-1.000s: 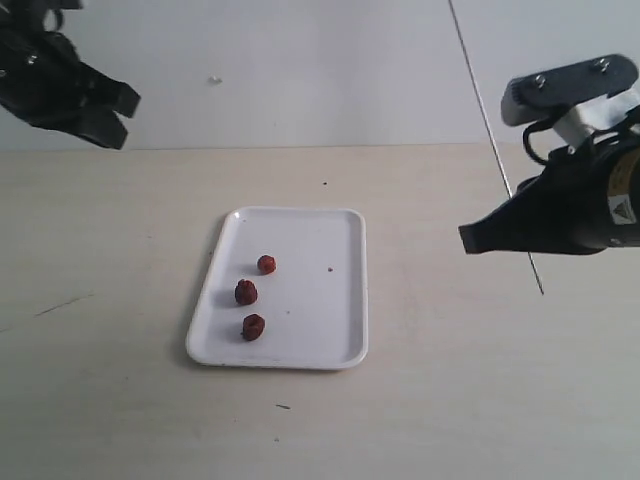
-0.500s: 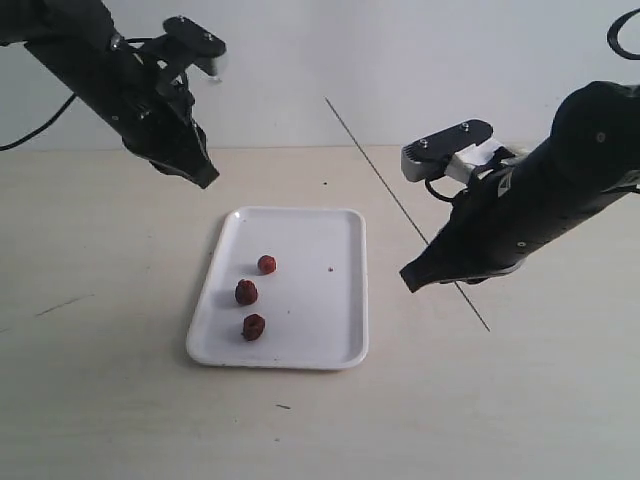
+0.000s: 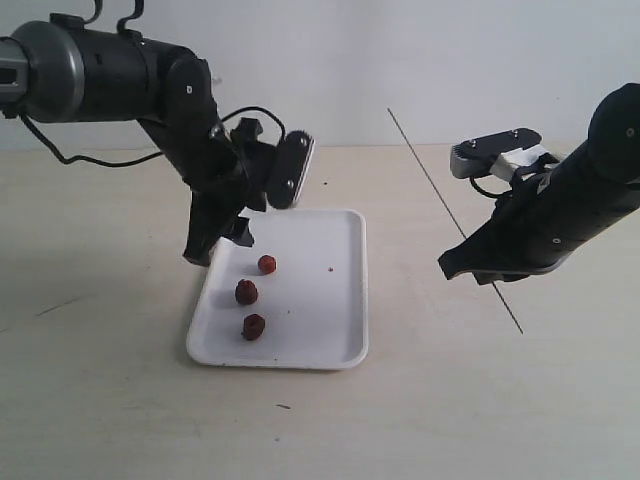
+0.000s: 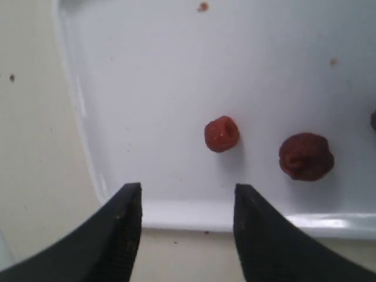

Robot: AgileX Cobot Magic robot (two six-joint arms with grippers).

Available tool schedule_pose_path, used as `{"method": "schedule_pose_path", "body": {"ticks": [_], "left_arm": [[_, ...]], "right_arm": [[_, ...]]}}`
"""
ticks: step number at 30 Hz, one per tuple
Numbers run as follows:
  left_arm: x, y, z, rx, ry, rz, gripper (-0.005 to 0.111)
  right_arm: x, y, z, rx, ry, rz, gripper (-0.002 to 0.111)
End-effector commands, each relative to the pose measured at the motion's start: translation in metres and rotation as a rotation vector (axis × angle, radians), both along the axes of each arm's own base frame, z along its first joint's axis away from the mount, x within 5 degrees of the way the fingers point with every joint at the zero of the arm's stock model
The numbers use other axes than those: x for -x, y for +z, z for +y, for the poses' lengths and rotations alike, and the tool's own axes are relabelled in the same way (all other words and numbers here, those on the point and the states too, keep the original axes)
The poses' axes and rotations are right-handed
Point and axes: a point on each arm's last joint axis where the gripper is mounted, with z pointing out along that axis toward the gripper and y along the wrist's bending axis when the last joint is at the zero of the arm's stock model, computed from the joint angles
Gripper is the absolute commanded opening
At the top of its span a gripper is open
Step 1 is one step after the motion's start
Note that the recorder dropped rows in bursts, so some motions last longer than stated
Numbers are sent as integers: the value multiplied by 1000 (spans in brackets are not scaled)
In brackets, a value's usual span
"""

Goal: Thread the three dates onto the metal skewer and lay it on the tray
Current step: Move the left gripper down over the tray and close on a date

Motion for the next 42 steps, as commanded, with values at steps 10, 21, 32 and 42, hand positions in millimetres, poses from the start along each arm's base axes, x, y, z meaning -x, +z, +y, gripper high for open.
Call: {"method": "schedule_pose_path", "body": {"ticks": [10, 21, 32, 42], "left_arm": [[-9, -23, -11, -96, -302, -132, 50], [-6, -29, -9, -164, -428, -105, 50], [-9, -47, -11, -248, -655, -155, 50], [-13, -67, -13, -251, -659, -152, 50]], "right_arm": [[-3, 4, -2, -1, 1, -22, 0], [-3, 4, -2, -1, 1, -24, 0], [-3, 4, -2, -1, 1, -26, 0], [-4, 4, -2, 1, 1, -32, 0]]}}
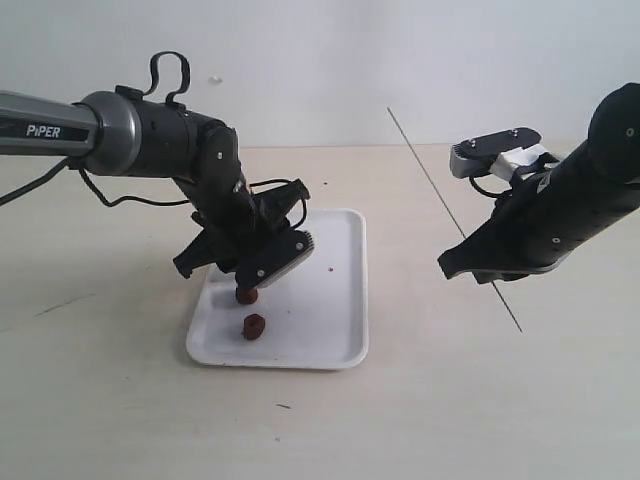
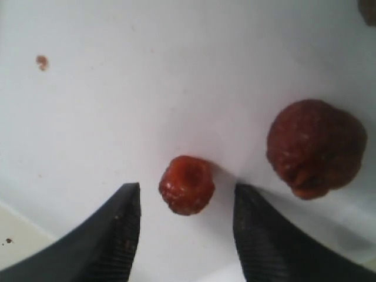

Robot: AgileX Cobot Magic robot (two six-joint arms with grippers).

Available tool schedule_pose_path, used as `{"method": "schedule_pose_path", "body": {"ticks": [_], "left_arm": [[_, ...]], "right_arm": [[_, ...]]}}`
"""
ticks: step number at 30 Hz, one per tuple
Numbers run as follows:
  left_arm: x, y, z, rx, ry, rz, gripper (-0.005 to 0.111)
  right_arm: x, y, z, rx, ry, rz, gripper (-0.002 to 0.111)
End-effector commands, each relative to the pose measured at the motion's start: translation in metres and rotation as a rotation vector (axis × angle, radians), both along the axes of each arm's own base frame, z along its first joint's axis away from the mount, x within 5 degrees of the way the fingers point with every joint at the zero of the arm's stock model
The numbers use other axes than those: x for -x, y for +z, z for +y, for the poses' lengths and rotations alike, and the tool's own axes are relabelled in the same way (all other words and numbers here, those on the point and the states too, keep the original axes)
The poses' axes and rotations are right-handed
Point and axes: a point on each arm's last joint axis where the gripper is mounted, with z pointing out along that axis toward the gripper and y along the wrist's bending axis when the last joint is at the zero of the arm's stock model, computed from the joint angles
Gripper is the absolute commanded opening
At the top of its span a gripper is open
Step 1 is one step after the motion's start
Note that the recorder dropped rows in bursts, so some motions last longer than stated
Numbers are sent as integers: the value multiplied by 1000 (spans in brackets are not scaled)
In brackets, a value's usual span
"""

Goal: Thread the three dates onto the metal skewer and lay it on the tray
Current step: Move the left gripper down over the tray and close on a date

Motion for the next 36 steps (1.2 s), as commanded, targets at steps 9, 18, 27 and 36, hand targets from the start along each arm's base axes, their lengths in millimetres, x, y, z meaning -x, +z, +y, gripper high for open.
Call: {"method": "schedule_pose_path", "body": {"ticks": [9, 18, 27, 36], "left_arm": [[0, -1, -3, 12, 1, -1, 38], [8, -1, -16, 16, -31, -8, 41], [8, -1, -17, 11, -35, -4, 41], [8, -1, -16, 14, -25, -2, 41]], "right_arm": [[-4, 4, -2, 2, -3, -32, 0], [-4, 4, -2, 2, -3, -34, 0], [-4, 4, -2, 2, -3, -34, 0], [-4, 4, -2, 2, -3, -34, 0]]}}
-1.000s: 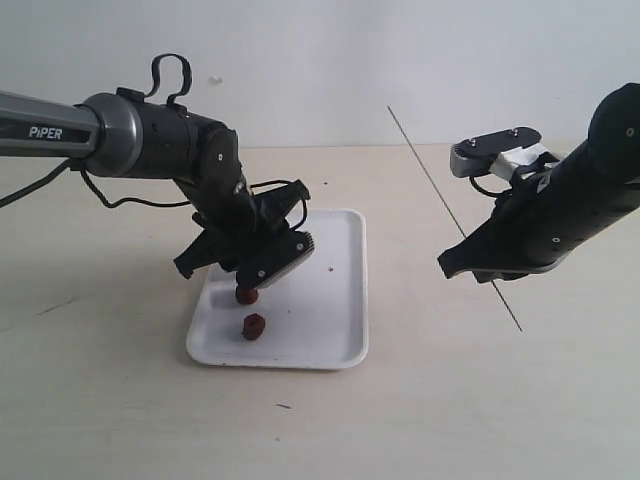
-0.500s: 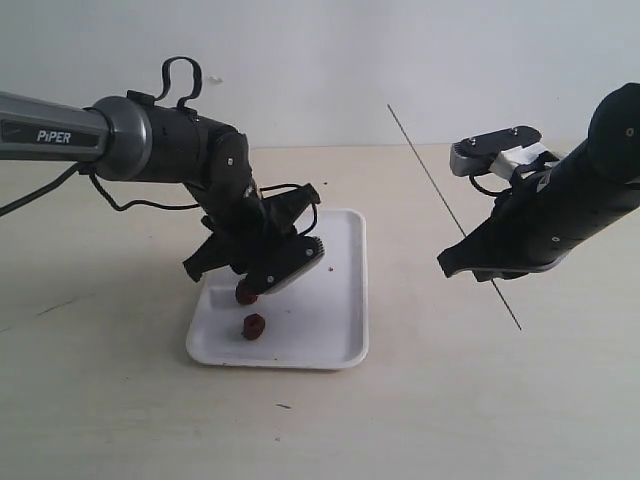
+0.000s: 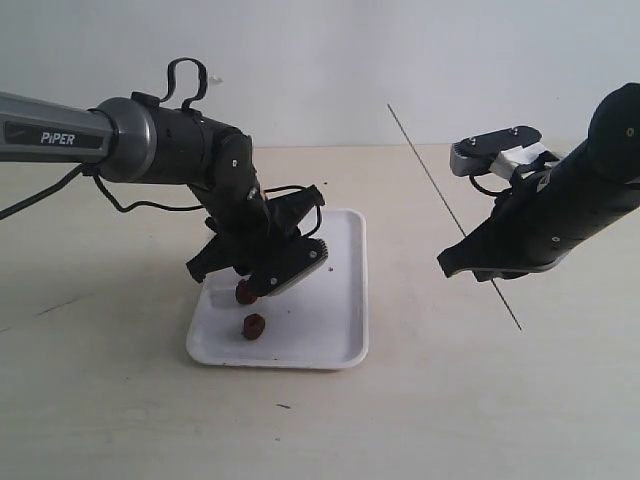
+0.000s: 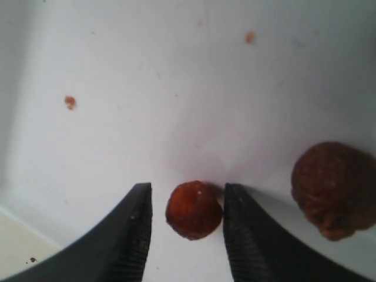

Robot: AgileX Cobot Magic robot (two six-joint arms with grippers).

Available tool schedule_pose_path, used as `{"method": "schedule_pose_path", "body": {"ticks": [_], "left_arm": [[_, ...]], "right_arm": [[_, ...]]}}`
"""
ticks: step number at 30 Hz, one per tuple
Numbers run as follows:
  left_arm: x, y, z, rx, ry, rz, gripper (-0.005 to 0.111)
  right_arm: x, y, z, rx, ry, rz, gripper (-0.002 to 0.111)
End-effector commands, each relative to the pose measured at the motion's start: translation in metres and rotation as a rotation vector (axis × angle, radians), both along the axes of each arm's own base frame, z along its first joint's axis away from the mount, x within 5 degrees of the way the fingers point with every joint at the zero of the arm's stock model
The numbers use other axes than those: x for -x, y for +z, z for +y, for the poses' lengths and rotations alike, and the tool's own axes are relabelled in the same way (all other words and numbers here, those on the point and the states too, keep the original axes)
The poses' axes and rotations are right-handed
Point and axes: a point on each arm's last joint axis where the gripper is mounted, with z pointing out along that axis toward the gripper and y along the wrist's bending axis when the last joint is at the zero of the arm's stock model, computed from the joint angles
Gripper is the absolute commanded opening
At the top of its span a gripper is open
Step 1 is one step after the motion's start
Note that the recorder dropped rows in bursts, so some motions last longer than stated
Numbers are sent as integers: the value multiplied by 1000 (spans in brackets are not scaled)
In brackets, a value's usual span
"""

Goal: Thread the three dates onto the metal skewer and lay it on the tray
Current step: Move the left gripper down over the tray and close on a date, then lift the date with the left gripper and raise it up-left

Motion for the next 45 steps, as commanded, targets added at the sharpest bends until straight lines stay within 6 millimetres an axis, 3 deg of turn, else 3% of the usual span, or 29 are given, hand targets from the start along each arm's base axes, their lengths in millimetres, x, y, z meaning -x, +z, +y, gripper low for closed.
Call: {"method": "schedule_pose_path", "body": {"ticks": [1, 24, 37, 45], "left_arm": [[-1, 0, -1, 11, 12, 3, 41], [0, 0, 0, 21, 63, 26, 41], [0, 0, 0, 26, 80, 32, 29], [0, 0, 0, 27, 82, 32, 28]], "right_arm": [[-3, 4, -2, 2, -2, -25, 0], [-4, 4, -2, 2, -3, -35, 0], [-5, 5, -2, 3, -5, -52, 0], [-5, 5, -2, 5, -4, -52, 0]]}}
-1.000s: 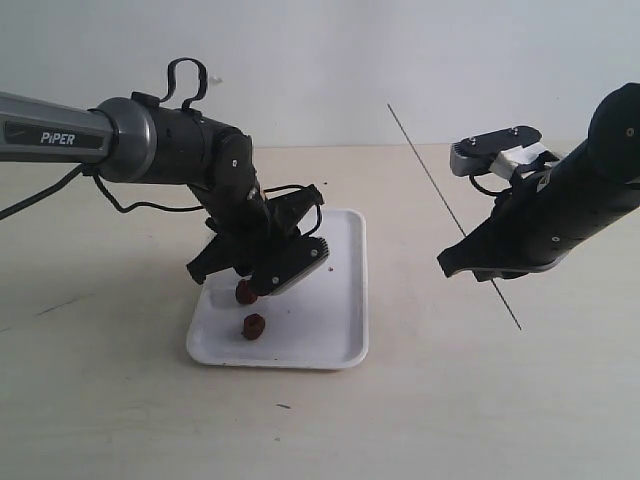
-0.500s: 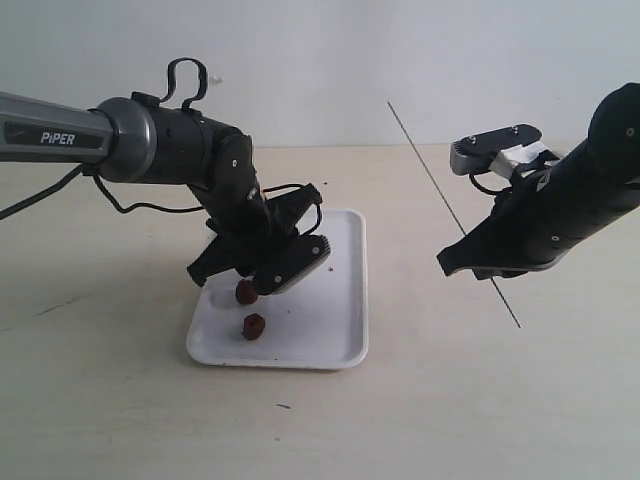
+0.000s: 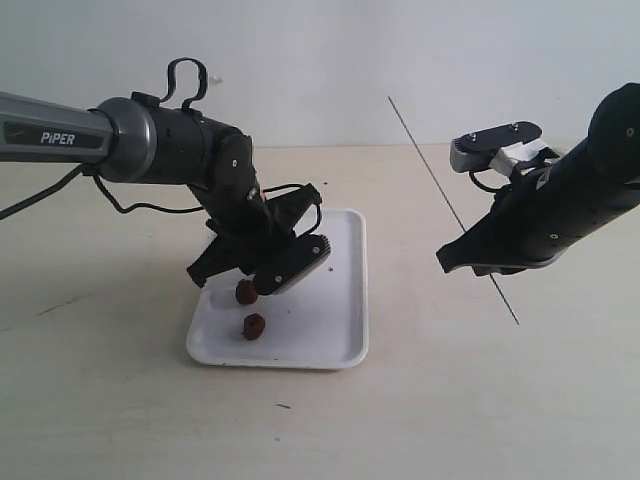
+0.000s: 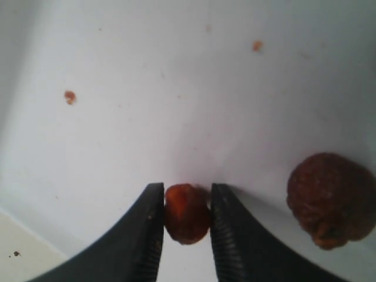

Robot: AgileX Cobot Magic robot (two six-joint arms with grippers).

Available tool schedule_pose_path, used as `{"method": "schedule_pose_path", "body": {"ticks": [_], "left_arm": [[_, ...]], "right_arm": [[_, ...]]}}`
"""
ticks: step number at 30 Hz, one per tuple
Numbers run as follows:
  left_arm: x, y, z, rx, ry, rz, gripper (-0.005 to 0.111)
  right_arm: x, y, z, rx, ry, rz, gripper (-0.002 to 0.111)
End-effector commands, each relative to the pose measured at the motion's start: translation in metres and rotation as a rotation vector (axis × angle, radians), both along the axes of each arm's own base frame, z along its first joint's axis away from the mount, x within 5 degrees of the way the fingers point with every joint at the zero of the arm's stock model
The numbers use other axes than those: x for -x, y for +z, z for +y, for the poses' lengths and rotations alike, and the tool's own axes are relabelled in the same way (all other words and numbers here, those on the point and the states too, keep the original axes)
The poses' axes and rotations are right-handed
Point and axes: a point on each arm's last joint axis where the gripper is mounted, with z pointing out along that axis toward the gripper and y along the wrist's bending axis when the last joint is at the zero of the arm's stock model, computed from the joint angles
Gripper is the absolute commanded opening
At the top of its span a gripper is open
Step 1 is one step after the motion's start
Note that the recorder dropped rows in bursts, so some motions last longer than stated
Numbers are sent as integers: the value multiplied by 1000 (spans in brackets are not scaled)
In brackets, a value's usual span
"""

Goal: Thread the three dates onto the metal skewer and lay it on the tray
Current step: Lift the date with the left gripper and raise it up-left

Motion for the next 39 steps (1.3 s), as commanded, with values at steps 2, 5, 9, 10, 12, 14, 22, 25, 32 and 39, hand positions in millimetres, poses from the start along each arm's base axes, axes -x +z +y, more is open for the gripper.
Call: {"method": "schedule_pose_path", "body": {"ticks": [2, 5, 9, 10, 12, 14, 22, 25, 32, 39], "left_arm": [[-1, 0, -1, 13, 18, 3, 28], [-2, 1, -1, 20, 18, -6, 28], [-4, 2, -3, 47, 47, -24, 28], [-5, 3, -3, 60, 62, -31, 28], [-6, 3, -4, 79, 89, -37, 28], [-6, 4, -4, 90, 103, -40, 28], [-10, 27, -6, 217, 256, -76, 28], [-10, 36, -6, 268, 331, -73, 28], [-11, 47, -7, 411, 564, -27, 19], [-12, 48, -7, 487, 709, 18, 9]], "right_arm": [[-3, 4, -2, 5, 1, -27, 0], [-3, 4, -2, 5, 1, -27, 0], [-3, 4, -2, 5, 1, -27, 0], [-3, 4, -2, 5, 1, -27, 0], [-3, 3, -2, 5, 2, -20, 0], [-1, 3, -2, 10, 12, -2, 0], [5, 0, -1, 21, 55, 68, 0], [8, -1, -1, 28, 80, 95, 0], [10, -14, 0, 28, 93, 172, 0], [7, -35, 0, 34, 92, 231, 0]]}}
